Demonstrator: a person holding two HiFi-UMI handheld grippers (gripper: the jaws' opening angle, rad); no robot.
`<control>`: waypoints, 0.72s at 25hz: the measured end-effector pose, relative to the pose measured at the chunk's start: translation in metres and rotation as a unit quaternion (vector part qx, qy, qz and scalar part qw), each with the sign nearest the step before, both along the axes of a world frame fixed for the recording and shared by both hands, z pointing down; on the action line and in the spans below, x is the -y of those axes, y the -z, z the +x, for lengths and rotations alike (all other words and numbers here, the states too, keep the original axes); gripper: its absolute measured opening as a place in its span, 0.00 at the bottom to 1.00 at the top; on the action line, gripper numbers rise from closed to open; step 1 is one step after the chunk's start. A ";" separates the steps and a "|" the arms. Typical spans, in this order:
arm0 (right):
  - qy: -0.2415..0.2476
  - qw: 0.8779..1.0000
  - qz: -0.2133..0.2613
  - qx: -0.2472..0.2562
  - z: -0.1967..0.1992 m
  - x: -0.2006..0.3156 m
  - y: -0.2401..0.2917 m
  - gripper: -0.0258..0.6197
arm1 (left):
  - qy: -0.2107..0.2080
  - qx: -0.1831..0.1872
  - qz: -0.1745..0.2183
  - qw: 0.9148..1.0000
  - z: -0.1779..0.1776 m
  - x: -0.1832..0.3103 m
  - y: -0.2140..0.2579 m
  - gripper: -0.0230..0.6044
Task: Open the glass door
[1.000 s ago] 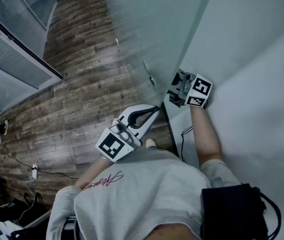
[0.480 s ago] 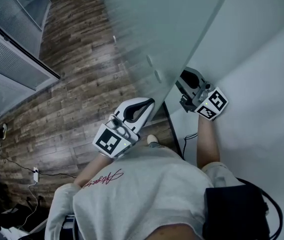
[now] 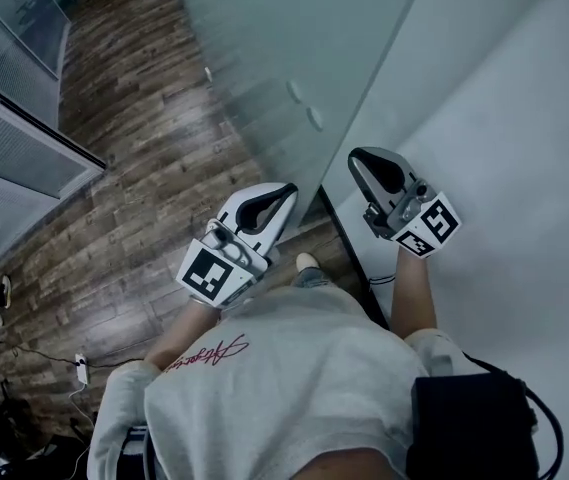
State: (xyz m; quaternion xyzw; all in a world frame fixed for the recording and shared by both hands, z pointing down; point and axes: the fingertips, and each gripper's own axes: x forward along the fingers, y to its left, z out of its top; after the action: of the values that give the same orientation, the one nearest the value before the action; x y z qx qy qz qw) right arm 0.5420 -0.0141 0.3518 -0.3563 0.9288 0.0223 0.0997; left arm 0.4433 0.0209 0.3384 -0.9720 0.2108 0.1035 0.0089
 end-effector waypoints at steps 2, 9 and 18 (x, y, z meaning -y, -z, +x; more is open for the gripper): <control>-0.006 1.000 -0.001 -0.015 -0.008 -0.015 0.000 0.09 | -0.005 -0.002 -0.001 1.000 -0.006 -0.008 0.002 0.06; -0.003 1.000 0.000 -0.007 -0.042 -0.051 0.002 0.09 | -0.013 -0.006 -0.005 1.000 -0.025 -0.026 -0.002 0.06; 0.000 1.000 -0.002 -0.022 -0.073 -0.070 -0.010 0.08 | -0.011 -0.003 -0.001 1.000 -0.045 -0.037 -0.008 0.06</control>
State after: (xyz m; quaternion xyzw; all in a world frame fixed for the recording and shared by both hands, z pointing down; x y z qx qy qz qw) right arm 0.4692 0.0558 0.3621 -0.3563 0.9307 0.0284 0.0781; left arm 0.3983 0.0583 0.3467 -0.9740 0.2000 0.1065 0.0057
